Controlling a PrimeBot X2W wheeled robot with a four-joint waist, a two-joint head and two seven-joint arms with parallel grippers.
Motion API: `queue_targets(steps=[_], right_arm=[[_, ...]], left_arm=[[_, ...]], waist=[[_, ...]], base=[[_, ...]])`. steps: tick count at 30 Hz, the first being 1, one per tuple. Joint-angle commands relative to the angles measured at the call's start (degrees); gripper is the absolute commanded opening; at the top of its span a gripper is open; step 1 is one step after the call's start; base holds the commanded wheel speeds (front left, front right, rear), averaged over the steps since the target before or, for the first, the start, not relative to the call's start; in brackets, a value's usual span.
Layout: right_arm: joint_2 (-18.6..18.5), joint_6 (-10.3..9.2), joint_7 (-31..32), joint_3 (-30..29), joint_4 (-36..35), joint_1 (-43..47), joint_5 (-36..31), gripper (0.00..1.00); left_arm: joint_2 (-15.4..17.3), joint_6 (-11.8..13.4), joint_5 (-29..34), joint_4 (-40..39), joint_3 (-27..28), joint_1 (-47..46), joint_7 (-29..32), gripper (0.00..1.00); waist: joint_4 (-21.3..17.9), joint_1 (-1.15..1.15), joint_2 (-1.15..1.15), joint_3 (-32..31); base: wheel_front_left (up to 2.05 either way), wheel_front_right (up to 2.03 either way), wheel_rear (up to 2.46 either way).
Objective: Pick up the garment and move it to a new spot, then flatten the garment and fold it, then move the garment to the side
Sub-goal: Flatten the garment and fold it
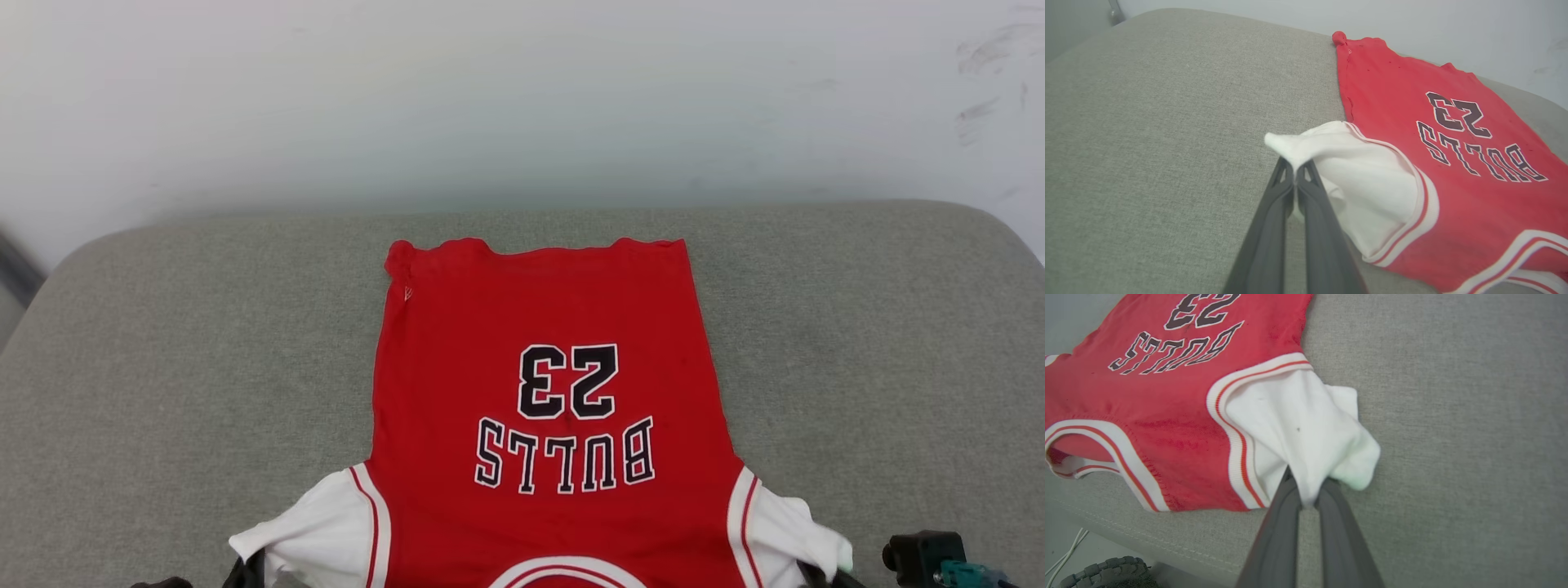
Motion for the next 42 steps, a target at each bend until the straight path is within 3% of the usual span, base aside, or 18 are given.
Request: queue_targets(steps=[1,5,10,18,28,36,42], right_arm=[[0.62,-0.05,0.78,-0.93,-1.49,0.29,-0.49,1.00],[1.54,-0.05,3.29,-3.60,-5.36,-2.21,-1.38,1.00],[1.67,-0.05,4.56,-9.76,-6.25,-11.43,-0.27,1.00],[-0.04,-0.05,11.63,-14.94,6.17,-36.64,0.40,1.00],[-2.76,-0.05,33.79,-17.81,20.92,-62.96,-3.41,1.00],[-2.63,-0.05,41.03,-19.64,25.82,-71.23,-8.33,1.00],[-0.60,-0.06,46.67,-23.03,32.46,-68.16,-10.97,1.00]], left_arm=[[0.07,0.35,0.90,-0.97,-0.40,-0.22,0.17,0.00],[0.18,0.59,2.74,-3.07,-1.95,-2.01,-0.02,0.00],[-0.61,0.66,4.20,-5.56,-3.06,-5.40,-0.64,0.00],[-2.16,-1.42,7.19,-8.65,-5.66,-15.26,-2.64,0.00],[-6.24,-5.37,9.51,-8.45,-8.96,-25.99,-5.86,0.00],[-8.65,-7.66,10.41,-8.06,-10.28,-29.60,-7.06,0.00],[-9.66,-8.79,10.65,-6.46,-10.17,-30.17,-7.29,0.00]], waist=[[0.41,0.02,0.00,0.52],[1.17,0.02,0.00,1.93],[2.56,0.02,0.00,6.81],[7.43,0.02,0.00,19.21],[15.17,0.02,0.00,30.44],[18.77,0.02,0.00,35.36],[19.67,0.02,0.00,36.09]], base=[[0.00,0.00,0.00],[0.00,0.00,0.00],[0.00,0.00,0.00],[0.00,0.00,0.00],[0.00,0.00,0.00],[0.00,0.00,0.00],[0.00,0.00,0.00]])
